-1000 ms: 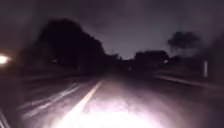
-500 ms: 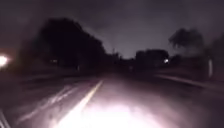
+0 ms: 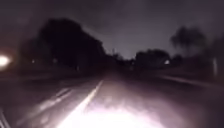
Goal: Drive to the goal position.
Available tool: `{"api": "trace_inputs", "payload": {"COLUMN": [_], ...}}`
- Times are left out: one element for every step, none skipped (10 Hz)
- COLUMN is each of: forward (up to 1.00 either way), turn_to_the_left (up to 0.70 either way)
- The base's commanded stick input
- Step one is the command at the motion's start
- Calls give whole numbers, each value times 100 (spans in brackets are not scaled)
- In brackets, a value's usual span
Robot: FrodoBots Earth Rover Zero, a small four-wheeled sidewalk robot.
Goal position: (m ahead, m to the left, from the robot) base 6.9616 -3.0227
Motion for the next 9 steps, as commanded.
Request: {"api": "trace_inputs", "payload": {"forward": [70, 70, 70, 70, 70, 70, 70, 70, 70], "turn_to_the_left": [0, 0, 0, 0, 0, 0, 0, 0, 0]}}
